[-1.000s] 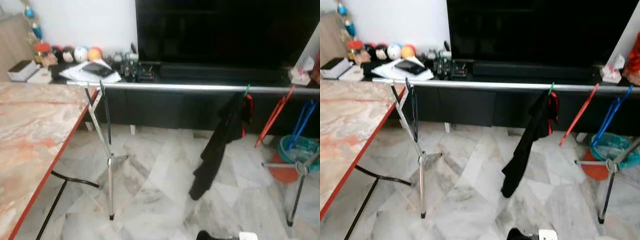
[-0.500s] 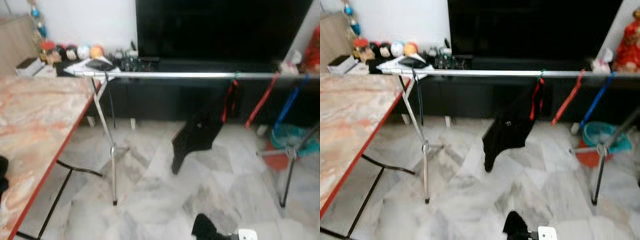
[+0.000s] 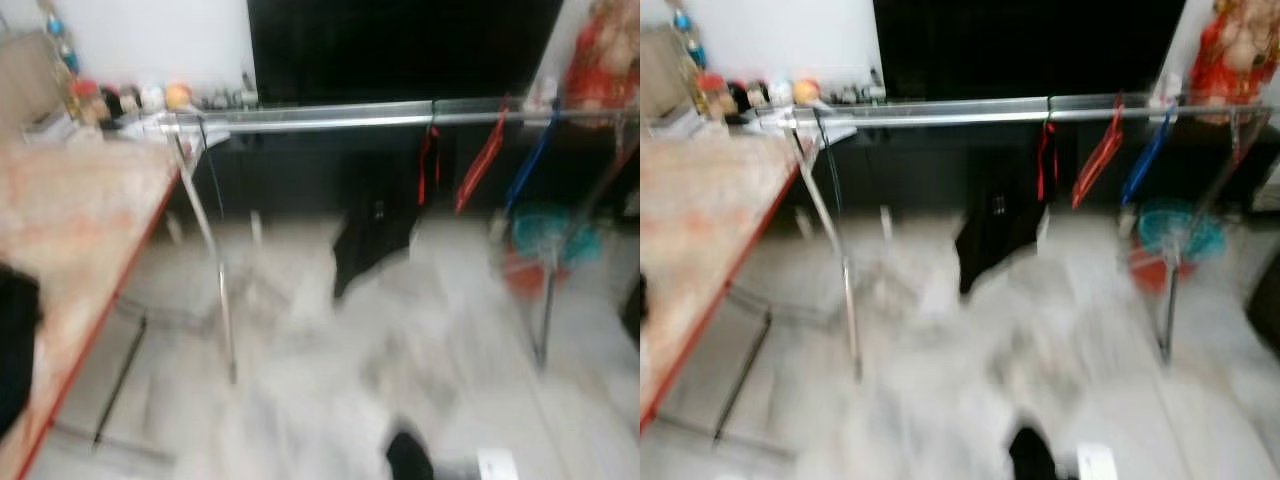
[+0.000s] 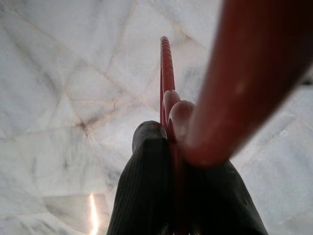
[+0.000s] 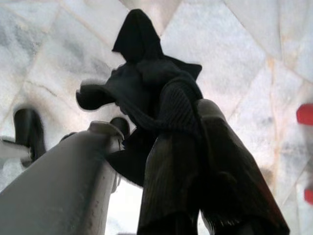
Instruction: Hang hanger
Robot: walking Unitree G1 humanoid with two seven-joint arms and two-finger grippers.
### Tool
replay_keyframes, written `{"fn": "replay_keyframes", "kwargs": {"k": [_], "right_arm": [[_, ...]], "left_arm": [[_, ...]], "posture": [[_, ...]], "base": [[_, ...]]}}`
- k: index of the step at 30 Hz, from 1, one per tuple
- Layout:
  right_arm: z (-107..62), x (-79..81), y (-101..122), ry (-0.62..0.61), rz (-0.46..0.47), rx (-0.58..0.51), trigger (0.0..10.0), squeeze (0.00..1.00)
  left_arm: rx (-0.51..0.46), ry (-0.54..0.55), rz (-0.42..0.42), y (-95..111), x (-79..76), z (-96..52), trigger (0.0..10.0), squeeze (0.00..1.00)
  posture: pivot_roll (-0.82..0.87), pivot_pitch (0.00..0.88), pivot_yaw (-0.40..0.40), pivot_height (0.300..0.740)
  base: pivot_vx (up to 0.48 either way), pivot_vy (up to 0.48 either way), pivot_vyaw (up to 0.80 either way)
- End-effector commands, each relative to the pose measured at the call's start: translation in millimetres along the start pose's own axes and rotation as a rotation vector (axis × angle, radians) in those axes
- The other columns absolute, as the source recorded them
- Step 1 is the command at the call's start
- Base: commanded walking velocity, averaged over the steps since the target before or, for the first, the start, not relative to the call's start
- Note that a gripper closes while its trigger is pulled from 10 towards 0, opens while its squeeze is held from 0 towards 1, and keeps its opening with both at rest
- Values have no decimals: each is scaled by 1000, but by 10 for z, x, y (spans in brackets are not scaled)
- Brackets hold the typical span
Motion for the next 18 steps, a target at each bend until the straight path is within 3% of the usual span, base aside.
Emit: {"fn": "replay_keyframes", "kwargs": {"k": [1, 18], "right_arm": [[13, 31, 97, 4, 8, -28, 10000, 0], [15, 45, 117, 12, -16, -35, 10000, 0]], "left_arm": [[-10, 15, 0, 33, 60, -7, 10000, 0], [-10, 16, 7, 40, 68, -8, 10000, 0]], "posture": [[83, 0, 8, 732], [89, 0, 5, 732]], "base": [[-315, 0, 0], [-313, 0, 0]]}}
Point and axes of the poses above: a point about 5 cm out from each wrist's last joint towards the gripper, its own z axis pointing out of the wrist towards the gripper, its own y axis along the axis of the wrist's last joint, x = y × z, the point moved 3 cm from there along z, pointing out of the wrist towards the gripper, and after that the axes turned 7 degrees about -z, right-handed, at the moved point
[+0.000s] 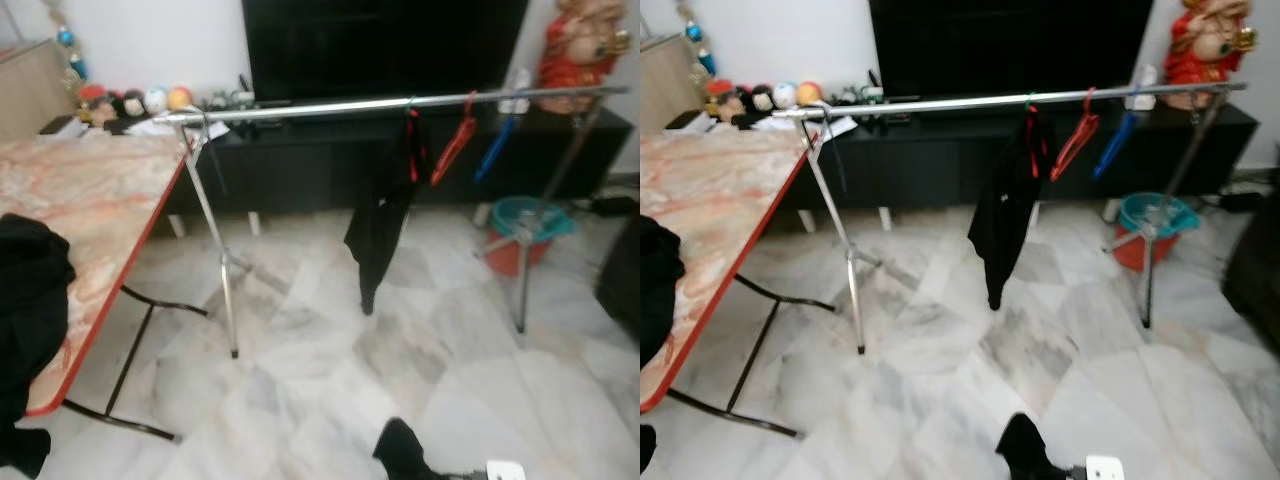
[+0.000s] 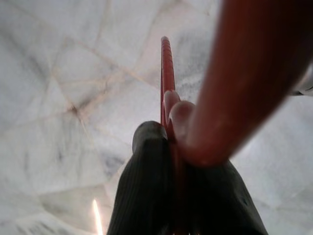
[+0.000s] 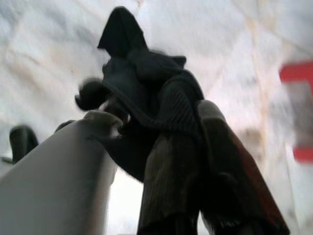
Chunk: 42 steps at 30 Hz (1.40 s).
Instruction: Hang hanger
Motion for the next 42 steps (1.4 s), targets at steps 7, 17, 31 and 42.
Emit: {"fn": "replay_keyframes", "kwargs": {"k": [7, 17, 31, 42], "right_arm": [[6, -40, 43, -7, -9, -18, 10000, 0], [4, -32, 42, -9, -17, -21, 10000, 0], [3, -15, 40, -5, 2, -23, 10000, 0], [0, -12, 35, -9, 10, -25, 10000, 0]], "left_arm": [[2, -2, 2, -19, -7, -1, 10000, 0], [3, -1, 8, -24, 0, -2, 10000, 0], [2, 0, 19, -21, 8, -3, 10000, 0], [3, 0, 22, -27, 13, -4, 10000, 0]], "posture": [[87, 0, 4, 732], [82, 0, 10, 732], [80, 0, 18, 732], [77, 0, 21, 732]], "base": [[-314, 0, 0], [-316, 0, 0], [-315, 0, 461], [-317, 0, 0]]}}
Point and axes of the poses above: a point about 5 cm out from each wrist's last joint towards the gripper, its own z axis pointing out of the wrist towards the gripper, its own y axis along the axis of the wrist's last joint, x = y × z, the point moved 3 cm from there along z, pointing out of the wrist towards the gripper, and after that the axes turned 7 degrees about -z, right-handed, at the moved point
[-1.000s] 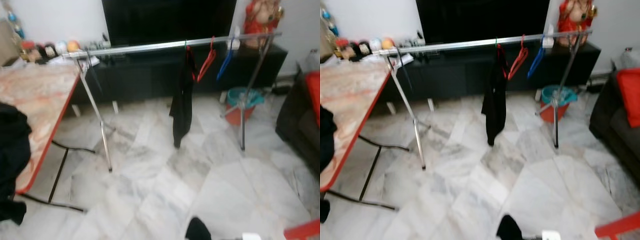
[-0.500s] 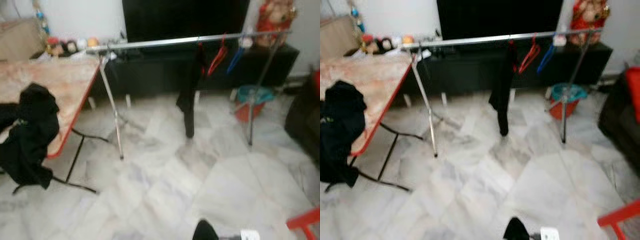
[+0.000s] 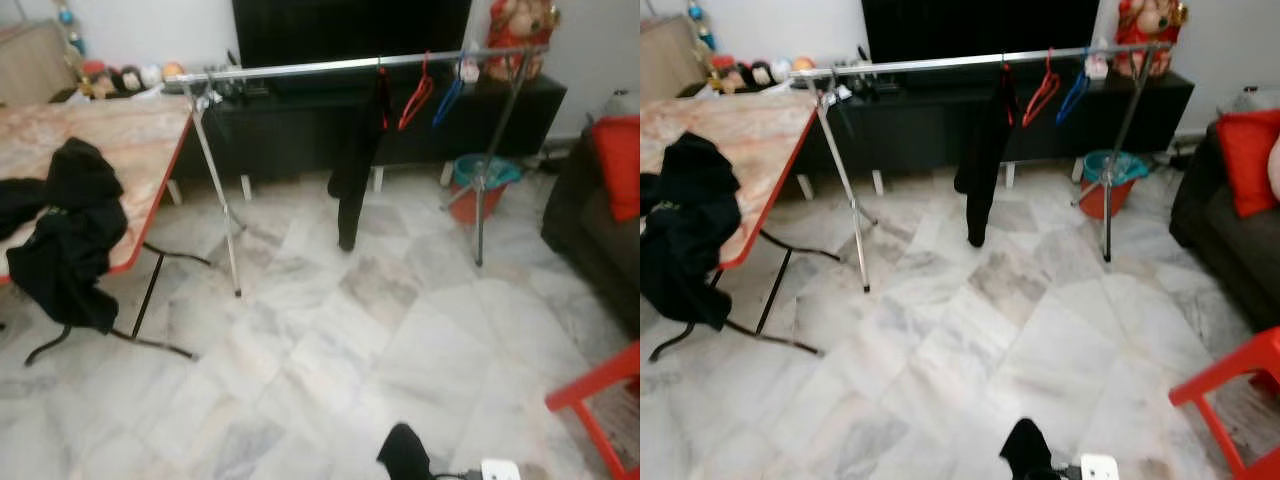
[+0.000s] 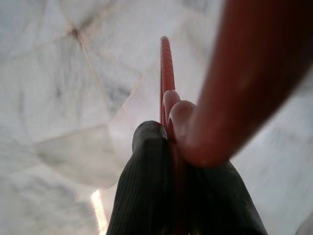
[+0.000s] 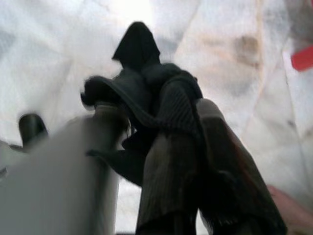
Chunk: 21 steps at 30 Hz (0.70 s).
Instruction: Hang hanger
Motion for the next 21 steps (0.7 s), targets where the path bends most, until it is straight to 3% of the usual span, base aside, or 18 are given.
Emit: {"fn": "replay_keyframes", "kwargs": {"k": [1, 4, 14, 15, 17, 18, 21], "right_arm": [[24, -71, 150, -21, 6, -44, 10000, 0], [23, -74, 157, -24, 6, -50, 10000, 0], [13, -109, 225, -66, 56, -110, 10000, 0], [41, -227, 583, -98, 78, -205, 10000, 0], [45, -319, 854, -118, 83, -268, 10000, 0], [37, -396, 1059, -132, 55, -314, 10000, 0], [-11, -434, 1380, -155, -22, -417, 10000, 0]], "left_arm": [[38, -11, 7, -114, -43, -3, 10000, 0], [36, -9, 7, -111, -40, -3, 10000, 0], [30, 9, 9, -98, -21, -3, 10000, 0], [20, 14, 5, -83, -17, -2, 10000, 0], [9, 20, -1, -71, -14, -2, 10000, 0], [-9, 33, -6, -48, -5, -2, 10000, 0], [-39, 53, -9, -9, 7, -3, 10000, 0]], "posture": [[77, 0, 21, 732], [79, 0, 22, 732], [85, 0, 18, 732], [86, 0, 18, 732], [87, 0, 17, 732], [85, 0, 16, 732], [91, 0, 12, 732]], "base": [[-315, 0, 0], [-290, 0, 0], [0, 0, 0], [0, 0, 0], [0, 0, 0], [0, 0, 0], [0, 0, 0]]}}
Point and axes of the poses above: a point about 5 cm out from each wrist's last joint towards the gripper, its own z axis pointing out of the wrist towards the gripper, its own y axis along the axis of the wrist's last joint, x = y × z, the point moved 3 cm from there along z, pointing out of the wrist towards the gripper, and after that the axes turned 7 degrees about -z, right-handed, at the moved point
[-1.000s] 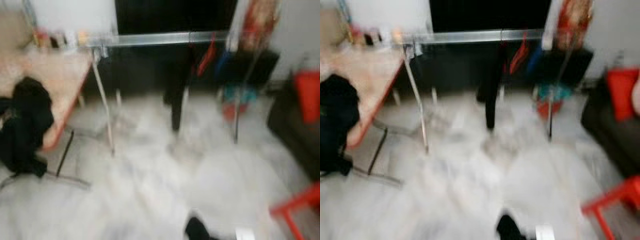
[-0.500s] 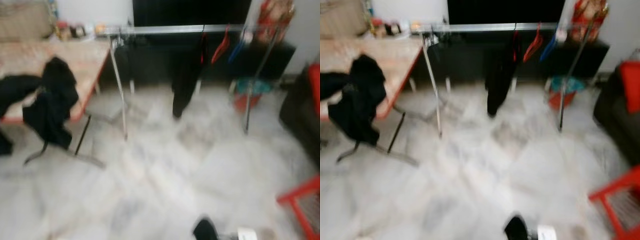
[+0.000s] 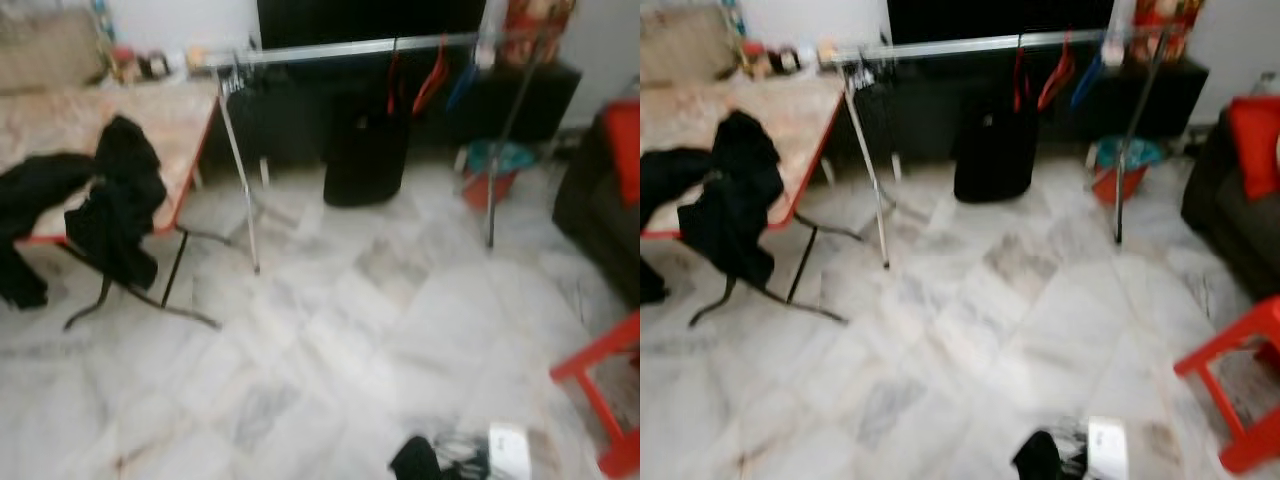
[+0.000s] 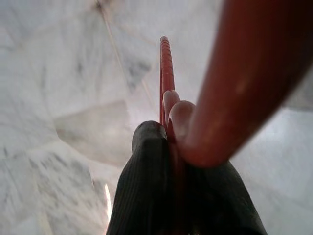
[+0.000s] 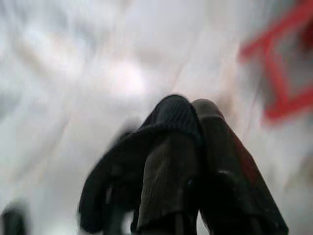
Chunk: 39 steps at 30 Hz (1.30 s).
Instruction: Hang hanger
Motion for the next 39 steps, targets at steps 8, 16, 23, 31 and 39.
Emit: {"fn": "replay_keyframes", "kwargs": {"k": [8, 16, 23, 31, 39], "right_arm": [[96, 47, 981, 24, -111, -315, 10000, 0], [112, 292, 1452, 234, -285, -333, 10000, 0], [108, 349, 1751, 226, -338, -332, 10000, 0], [54, 588, 1966, 263, -455, -339, 10000, 0], [-41, 911, 2100, 315, -504, -359, 10000, 0]], "left_arm": [[-311, 23, 88, 812, -77, -25, 10000, 0], [-736, -156, 183, 1975, -222, -473, 10000, 0], [-762, -447, 303, 2215, -649, -775, 10000, 0], [-725, -706, 497, 2320, -1045, -1141, 10000, 0], [-632, -967, 627, 2199, -1321, -1537, 10000, 0]], "posture": [[106, 0, 3, 732], [117, 0, -7, 732], [111, 0, -11, 732], [118, 0, -23, 732], [126, 0, -25, 732]], "base": [[0, 0, 0], [0, 0, 0], [0, 0, 0], [0, 0, 0], [0, 0, 0]]}}
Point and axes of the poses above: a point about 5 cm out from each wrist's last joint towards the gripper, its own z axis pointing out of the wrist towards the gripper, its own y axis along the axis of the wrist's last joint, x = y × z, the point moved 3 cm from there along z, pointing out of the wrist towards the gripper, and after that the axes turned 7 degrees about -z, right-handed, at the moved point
